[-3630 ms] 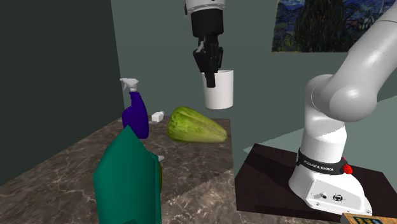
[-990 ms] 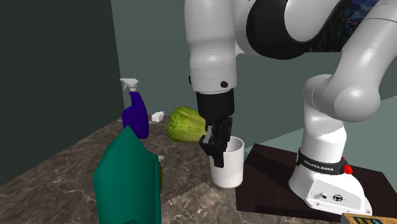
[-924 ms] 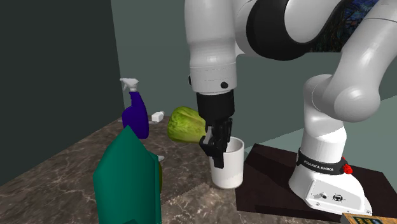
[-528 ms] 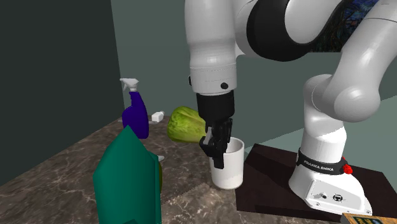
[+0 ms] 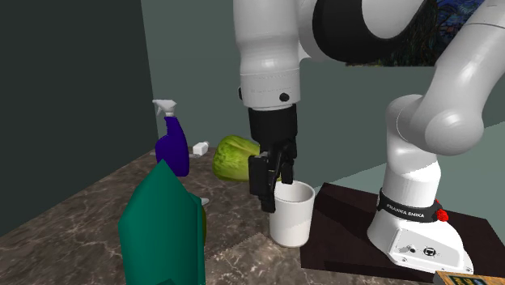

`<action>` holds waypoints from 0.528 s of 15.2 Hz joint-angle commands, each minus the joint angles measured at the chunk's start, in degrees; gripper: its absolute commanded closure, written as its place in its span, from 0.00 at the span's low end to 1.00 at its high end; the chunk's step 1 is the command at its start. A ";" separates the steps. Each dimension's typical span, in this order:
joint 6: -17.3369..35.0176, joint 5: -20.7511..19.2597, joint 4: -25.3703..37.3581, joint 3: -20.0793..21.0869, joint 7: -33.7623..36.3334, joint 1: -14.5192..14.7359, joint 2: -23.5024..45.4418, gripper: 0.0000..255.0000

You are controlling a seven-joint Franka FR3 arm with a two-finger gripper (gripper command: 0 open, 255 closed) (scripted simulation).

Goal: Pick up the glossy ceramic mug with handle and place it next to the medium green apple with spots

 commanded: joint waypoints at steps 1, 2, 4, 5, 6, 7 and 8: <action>-3.94 -0.28 2.63 -0.84 0.02 0.03 -1.28 0.00; -5.59 -0.47 3.84 -1.24 0.00 0.00 -1.73 0.00; -5.59 -0.47 3.84 -1.24 0.00 0.00 -1.74 0.00; -5.59 -0.47 3.84 -1.24 0.01 0.00 -1.73 0.00; -5.59 -0.47 3.84 -1.24 0.01 0.00 -1.73 0.00; -5.59 -0.47 3.84 -1.24 0.01 0.00 -1.73 0.00; -5.59 -0.47 3.84 -1.24 0.01 0.00 -1.73 0.00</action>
